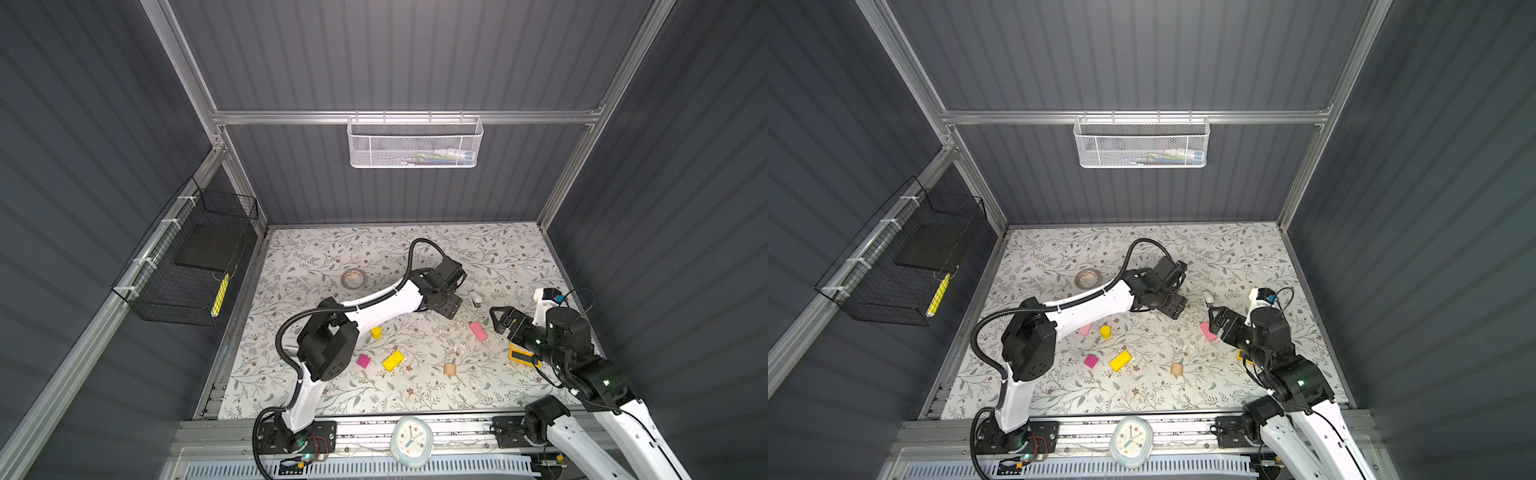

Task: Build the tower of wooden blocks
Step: 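Lift the wooden block with the left gripper and carry it toward the placed block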

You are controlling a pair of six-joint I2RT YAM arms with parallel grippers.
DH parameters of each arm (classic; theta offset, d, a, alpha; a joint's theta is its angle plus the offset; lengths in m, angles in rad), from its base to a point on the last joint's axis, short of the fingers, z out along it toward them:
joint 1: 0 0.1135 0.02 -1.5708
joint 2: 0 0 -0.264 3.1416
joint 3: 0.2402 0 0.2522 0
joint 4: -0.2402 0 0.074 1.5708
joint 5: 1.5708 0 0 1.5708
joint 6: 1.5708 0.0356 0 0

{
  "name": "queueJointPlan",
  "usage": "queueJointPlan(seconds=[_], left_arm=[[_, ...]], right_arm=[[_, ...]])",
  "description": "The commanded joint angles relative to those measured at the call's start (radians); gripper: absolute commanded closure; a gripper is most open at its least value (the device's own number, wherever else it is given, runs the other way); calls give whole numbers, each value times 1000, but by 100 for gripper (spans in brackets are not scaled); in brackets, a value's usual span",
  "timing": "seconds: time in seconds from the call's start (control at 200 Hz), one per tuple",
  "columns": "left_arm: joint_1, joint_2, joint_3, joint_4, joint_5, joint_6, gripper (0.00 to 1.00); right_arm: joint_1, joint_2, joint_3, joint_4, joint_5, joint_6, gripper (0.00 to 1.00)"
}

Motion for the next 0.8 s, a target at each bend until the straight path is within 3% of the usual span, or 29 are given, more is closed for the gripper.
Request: queueJointPlan(seconds=[0.0, 0.385, 0.795], left_arm=[[-10, -62, -76, -73, -67, -114, 39], [-14, -189, -351, -58, -163, -367, 39], [-14, -100, -384, 5, -145, -505, 38]], right_arm=[[-2, 6, -19, 31, -19, 13, 1], [-3, 77, -18, 89, -77, 9, 1], [-2, 70, -8, 73, -65, 4, 1]])
